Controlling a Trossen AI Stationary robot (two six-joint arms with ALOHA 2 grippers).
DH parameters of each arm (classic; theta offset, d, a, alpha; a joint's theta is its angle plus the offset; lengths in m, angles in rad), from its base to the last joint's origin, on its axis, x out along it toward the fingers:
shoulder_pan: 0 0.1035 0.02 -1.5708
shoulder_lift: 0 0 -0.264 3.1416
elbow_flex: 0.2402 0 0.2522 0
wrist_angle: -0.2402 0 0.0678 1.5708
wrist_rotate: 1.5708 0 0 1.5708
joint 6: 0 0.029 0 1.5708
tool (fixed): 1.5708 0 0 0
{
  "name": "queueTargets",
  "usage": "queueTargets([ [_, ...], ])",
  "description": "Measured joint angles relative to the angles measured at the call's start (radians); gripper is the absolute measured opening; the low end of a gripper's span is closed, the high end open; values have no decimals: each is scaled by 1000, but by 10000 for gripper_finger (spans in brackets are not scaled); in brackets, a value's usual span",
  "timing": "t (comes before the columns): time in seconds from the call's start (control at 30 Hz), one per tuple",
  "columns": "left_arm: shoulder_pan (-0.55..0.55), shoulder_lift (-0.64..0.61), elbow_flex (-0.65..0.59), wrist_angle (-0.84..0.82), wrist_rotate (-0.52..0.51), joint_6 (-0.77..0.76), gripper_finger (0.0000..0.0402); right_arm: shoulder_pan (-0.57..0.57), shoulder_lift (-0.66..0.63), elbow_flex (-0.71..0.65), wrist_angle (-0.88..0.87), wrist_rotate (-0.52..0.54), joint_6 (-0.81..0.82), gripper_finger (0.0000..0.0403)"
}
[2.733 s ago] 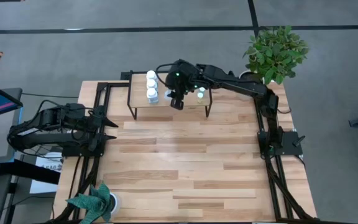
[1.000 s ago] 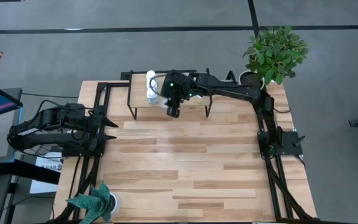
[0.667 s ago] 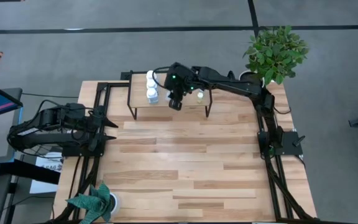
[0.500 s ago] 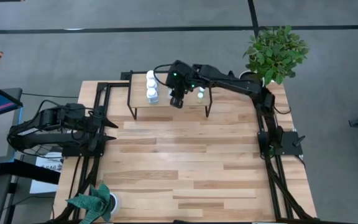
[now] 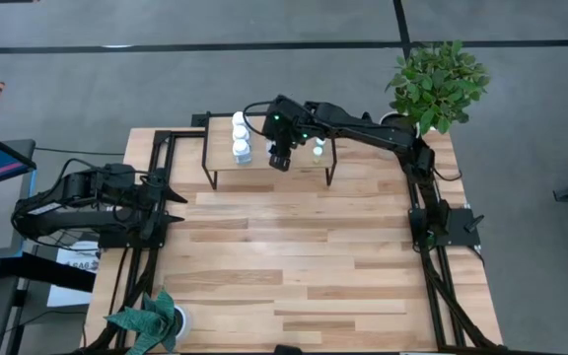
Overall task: Pick and place medicine bottles onto shelf by color
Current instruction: Put the transparent pill bottle on the shelf aligned with the other transparent pill bottles, then return to Home Position
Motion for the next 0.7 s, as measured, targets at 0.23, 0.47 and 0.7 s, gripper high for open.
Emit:
queueTargets([
  [0.23,0,0,0,0,0,0,228,-2,-2,1,17,0,-3,228],
  [0.47,0,0,0,0,-1,0,228,-7,-2,125,-52,0,3,224],
  [0.7,0,-2,0,0,-2,0,228,51,-117,168,-392,-7,70,225],
])
